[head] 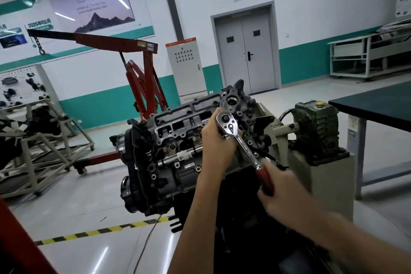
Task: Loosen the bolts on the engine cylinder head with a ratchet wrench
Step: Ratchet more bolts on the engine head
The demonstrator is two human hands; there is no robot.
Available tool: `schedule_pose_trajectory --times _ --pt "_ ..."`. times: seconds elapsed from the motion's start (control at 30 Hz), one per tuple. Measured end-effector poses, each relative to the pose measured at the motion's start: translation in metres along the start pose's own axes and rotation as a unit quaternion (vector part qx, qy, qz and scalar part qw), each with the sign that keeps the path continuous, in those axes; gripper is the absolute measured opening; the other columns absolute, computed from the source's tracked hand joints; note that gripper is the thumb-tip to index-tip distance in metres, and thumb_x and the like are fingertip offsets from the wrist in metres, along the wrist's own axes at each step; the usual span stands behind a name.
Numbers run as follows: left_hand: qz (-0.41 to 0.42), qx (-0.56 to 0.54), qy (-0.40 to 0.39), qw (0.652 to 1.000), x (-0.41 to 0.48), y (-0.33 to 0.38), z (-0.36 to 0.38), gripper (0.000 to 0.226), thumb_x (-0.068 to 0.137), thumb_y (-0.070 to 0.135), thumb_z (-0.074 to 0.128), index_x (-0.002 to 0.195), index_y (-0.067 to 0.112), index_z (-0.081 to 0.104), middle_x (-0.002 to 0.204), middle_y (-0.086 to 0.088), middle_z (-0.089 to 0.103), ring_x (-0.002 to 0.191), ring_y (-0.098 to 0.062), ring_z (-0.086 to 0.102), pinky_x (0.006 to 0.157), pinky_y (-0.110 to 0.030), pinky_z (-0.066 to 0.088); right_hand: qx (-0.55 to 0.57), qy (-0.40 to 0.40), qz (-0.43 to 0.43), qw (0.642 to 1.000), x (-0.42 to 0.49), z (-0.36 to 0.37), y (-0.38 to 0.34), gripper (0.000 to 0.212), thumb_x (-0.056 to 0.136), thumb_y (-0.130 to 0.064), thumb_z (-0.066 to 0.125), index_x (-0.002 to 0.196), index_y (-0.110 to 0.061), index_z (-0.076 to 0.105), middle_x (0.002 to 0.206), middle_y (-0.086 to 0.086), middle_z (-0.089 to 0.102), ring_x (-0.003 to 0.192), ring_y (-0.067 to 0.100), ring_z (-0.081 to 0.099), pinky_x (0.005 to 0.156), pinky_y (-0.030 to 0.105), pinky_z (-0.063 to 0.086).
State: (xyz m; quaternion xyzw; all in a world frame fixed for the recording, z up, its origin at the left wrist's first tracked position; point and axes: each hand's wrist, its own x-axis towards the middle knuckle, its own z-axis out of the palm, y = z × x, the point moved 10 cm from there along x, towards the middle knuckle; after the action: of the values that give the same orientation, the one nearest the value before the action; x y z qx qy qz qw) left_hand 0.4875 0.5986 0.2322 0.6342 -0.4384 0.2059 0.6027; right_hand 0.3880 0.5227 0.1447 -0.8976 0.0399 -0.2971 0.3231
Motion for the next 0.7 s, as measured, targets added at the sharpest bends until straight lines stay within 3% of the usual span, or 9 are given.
schedule_pose_trajectory --times 0.07,0.13,0.2,0.3,0.37,0.47,0.53,0.63,0.7 --pt "-0.001 -0.009 -0.005 1.000 0.001 -0.001 0.002 0.021 0.074 -0.010 0.063 0.076 0.008 0.052 0.066 0.006 0.054 0.063 -0.008 0.048 0.060 -0.023 0.042 -0.117 -0.022 -0.039 0.992 0.017 -0.031 0.013 0.029 0.074 -0.003 0.063 0.095 -0.019 0.049 0.064 -0.005 0.053 0.054 0.010 0.054 0.055 0.025 0.049" --pt "0.002 -0.015 -0.017 1.000 0.001 0.001 0.002 0.017 0.075 -0.008 0.065 0.078 0.005 0.054 0.067 0.002 0.056 0.063 -0.010 0.050 0.062 -0.023 0.044 -0.224 -0.026 -0.096 0.969 0.040 -0.063 0.014 0.023 0.078 -0.004 0.061 0.097 -0.014 0.052 0.064 -0.009 0.051 0.054 0.007 0.055 0.054 0.028 0.053" --pt "0.005 -0.012 -0.023 1.000 0.003 0.002 0.002 0.015 0.075 -0.010 0.062 0.079 0.003 0.055 0.067 0.001 0.056 0.061 -0.012 0.050 0.062 -0.022 0.044 -0.283 -0.033 -0.146 0.947 0.063 -0.085 0.006 0.015 0.080 -0.010 0.060 0.092 -0.016 0.052 0.062 -0.011 0.049 0.053 0.003 0.049 0.050 0.021 0.046" --pt "0.007 -0.007 -0.035 0.999 0.004 0.005 0.001 0.015 0.077 -0.010 0.060 0.079 0.003 0.053 0.067 -0.006 0.055 0.060 -0.018 0.049 0.063 -0.024 0.043 -0.315 -0.015 -0.184 0.931 0.081 -0.099 -0.006 0.011 0.077 -0.019 0.056 0.087 -0.016 0.050 0.061 -0.007 0.049 0.049 0.001 0.038 0.048 0.014 0.024" --pt "0.005 -0.002 -0.045 0.999 0.003 0.004 0.002 0.020 0.077 -0.008 0.061 0.078 0.011 0.054 0.067 0.005 0.055 0.060 -0.010 0.048 0.062 -0.025 0.045 -0.294 -0.019 -0.153 0.943 0.074 -0.091 0.003 0.014 0.079 -0.013 0.057 0.089 -0.019 0.050 0.063 -0.006 0.053 0.053 -0.003 0.043 0.048 0.012 0.029" --pt "0.011 0.007 -0.038 0.999 0.001 0.002 0.000 0.027 0.077 -0.003 0.064 0.078 0.021 0.052 0.069 0.016 0.055 0.064 -0.006 0.049 0.064 -0.026 0.046 -0.188 -0.057 -0.061 0.979 0.041 -0.053 0.021 0.027 0.079 -0.005 0.059 0.098 -0.021 0.049 0.069 -0.005 0.056 0.056 0.002 0.056 0.050 0.020 0.050" --pt "0.029 0.019 -0.019 0.999 -0.001 0.005 -0.001 0.024 0.076 -0.003 0.066 0.080 0.016 0.052 0.070 0.014 0.054 0.065 -0.006 0.049 0.065 -0.021 0.044 -0.088 -0.051 -0.033 0.994 0.016 -0.025 0.009 0.036 0.075 -0.008 0.063 0.085 -0.034 0.040 0.065 -0.007 0.054 0.052 0.003 0.054 0.051 0.013 0.045" --pt "0.016 0.023 0.003 1.000 -0.003 0.002 -0.003 0.034 0.074 -0.007 0.064 0.076 0.021 0.045 0.065 0.020 0.051 0.059 0.001 0.044 0.060 -0.010 0.037 0.047 0.009 0.003 0.999 -0.008 0.011 -0.015 0.038 0.071 -0.007 0.065 0.072 -0.033 0.037 0.052 -0.007 0.052 0.053 -0.004 0.054 0.042 0.003 0.032" --pt "0.001 0.013 0.004 1.000 -0.002 0.000 -0.003 0.038 0.075 -0.008 0.063 0.071 0.022 0.040 0.062 0.021 0.048 0.055 0.003 0.040 0.056 -0.008 0.035 0.106 0.021 0.015 0.994 -0.012 0.026 -0.024 0.038 0.072 -0.004 0.064 0.071 -0.031 0.037 0.055 -0.015 0.056 0.050 -0.005 0.053 0.040 0.002 0.031"
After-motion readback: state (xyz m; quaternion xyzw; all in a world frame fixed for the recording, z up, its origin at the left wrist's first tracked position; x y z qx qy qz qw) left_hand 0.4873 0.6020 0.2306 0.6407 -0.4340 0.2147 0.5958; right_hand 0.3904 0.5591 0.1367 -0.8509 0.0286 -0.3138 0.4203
